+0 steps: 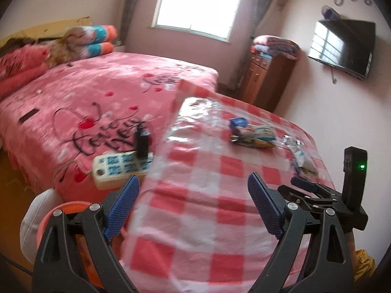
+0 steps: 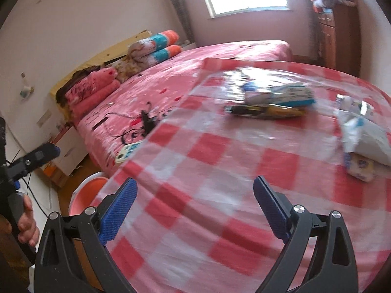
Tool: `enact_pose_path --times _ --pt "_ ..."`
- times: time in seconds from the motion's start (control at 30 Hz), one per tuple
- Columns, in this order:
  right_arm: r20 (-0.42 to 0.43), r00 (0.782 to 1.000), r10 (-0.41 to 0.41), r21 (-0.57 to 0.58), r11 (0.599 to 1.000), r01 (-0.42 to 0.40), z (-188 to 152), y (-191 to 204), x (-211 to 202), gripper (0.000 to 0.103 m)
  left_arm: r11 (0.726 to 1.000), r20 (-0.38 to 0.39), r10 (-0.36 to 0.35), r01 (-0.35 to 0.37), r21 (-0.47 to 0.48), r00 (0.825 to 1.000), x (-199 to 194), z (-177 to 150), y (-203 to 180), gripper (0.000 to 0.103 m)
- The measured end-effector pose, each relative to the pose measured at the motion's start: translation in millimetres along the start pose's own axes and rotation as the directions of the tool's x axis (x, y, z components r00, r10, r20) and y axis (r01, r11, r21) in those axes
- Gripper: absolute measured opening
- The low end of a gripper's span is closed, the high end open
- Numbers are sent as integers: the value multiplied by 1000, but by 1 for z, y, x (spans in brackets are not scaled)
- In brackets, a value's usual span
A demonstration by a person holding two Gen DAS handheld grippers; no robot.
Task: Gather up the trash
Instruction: 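Move both open tools back over the remaining trash on the sheet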
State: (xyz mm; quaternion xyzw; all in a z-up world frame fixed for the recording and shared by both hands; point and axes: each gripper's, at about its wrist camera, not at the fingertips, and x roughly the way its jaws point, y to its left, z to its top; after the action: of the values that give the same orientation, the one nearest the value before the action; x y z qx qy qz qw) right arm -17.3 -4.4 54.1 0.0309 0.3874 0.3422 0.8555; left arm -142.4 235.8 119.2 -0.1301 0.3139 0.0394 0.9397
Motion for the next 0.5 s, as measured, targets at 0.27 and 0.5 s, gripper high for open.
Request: enact_pose_path --times 0.27,0.5 --pt "-9 993 -119 92 989 119 2 -87 -33 95 992 -57 -68 73 105 996 38 12 -74 91" --pt "-15 984 -177 156 972 177 24 -163 -52 95 975 -141 -149 169 145 979 84 7 -129 91"
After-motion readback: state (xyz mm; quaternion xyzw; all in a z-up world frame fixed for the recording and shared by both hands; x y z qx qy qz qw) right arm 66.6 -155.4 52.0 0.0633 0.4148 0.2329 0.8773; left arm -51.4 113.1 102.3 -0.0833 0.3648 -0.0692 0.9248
